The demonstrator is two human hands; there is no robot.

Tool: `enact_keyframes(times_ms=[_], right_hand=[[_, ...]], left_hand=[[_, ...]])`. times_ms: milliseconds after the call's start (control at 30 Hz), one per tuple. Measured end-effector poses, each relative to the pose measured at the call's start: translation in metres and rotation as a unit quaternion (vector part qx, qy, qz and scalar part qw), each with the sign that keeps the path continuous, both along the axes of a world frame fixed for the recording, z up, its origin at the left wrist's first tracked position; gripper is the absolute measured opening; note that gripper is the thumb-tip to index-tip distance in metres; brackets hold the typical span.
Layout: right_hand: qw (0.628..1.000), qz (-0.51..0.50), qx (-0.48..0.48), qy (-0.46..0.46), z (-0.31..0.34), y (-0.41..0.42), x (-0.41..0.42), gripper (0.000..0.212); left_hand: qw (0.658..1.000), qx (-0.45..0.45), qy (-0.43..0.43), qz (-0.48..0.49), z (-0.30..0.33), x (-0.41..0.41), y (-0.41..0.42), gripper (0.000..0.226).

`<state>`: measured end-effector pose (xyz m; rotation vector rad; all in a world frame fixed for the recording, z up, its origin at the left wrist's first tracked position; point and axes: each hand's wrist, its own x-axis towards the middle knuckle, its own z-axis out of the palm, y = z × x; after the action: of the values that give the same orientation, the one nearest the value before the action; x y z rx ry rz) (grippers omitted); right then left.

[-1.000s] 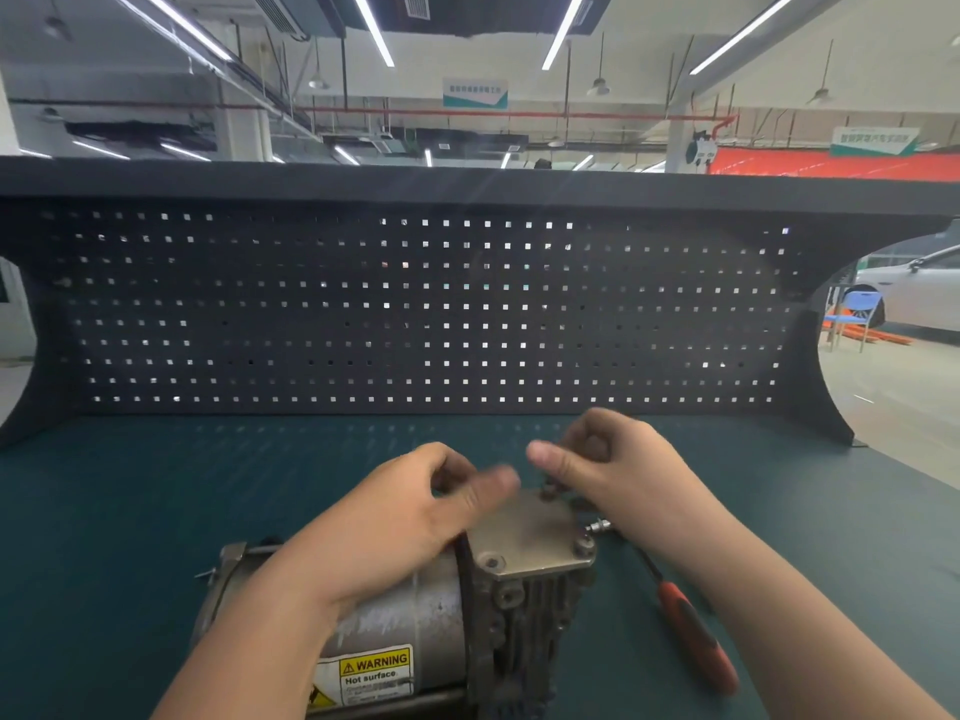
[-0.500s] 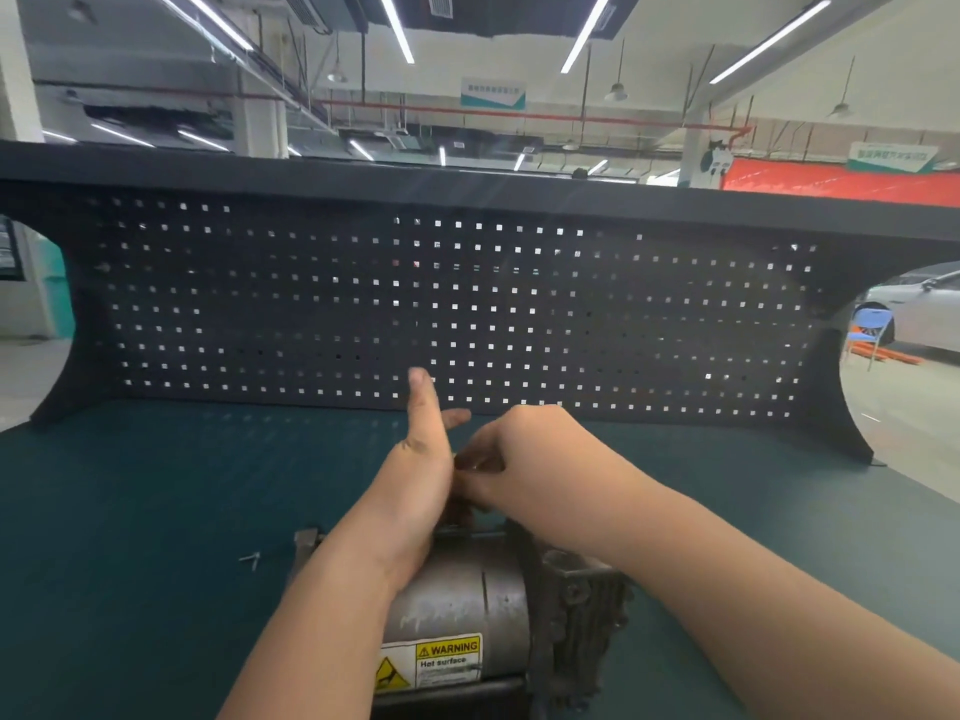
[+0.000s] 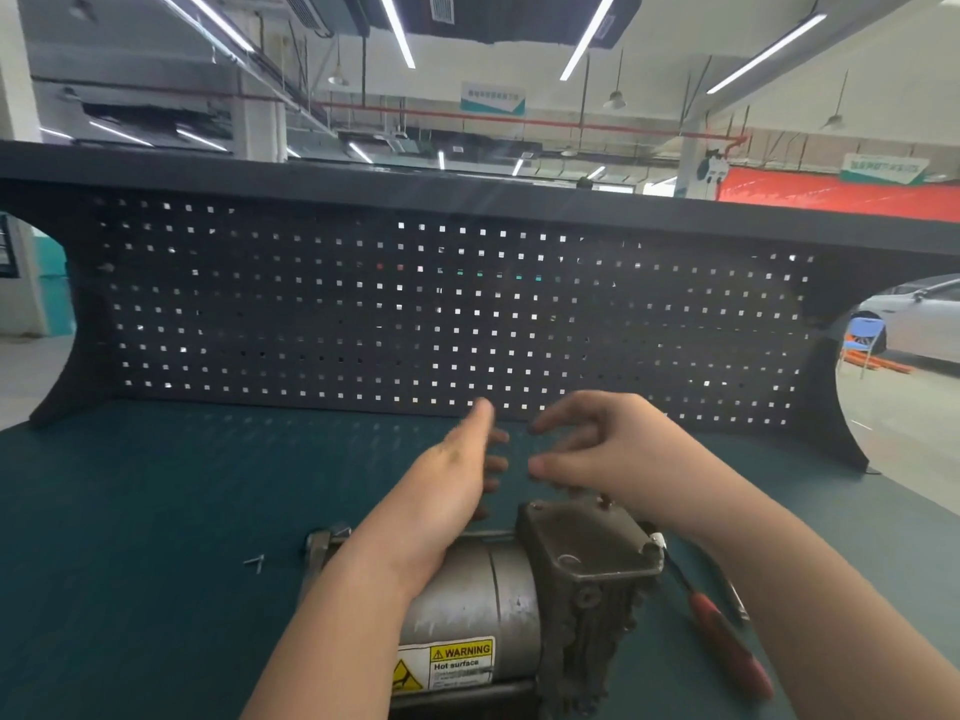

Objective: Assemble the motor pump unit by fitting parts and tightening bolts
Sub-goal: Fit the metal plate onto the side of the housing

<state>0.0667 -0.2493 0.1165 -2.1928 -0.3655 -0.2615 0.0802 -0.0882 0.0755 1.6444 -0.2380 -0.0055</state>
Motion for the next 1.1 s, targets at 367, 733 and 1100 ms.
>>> enact_keyframes(times_ms=[367,733,1100], right_hand=[[0.994,-0.032,-0.100,-0.043,-0.019,-0.004,-0.002,0.017],[0.988,-0.030,-0.138,-0.057,-0.019,0.003,-0.003,0.020],[0.991,-0.031,-0.121,-0.039,-0.023,-0.001,0.002,0.023]], left_hand=[[0.965,0.222,-0.054,-0.130,-0.001,-0.007,-0.001,0.035],[0.964,0.244,-0.038,-0.098,0.000,-0.004,0.002,0.054],[0.962,0.255,-0.041,-0.093,-0.002,-0.001,0.003,0.057]])
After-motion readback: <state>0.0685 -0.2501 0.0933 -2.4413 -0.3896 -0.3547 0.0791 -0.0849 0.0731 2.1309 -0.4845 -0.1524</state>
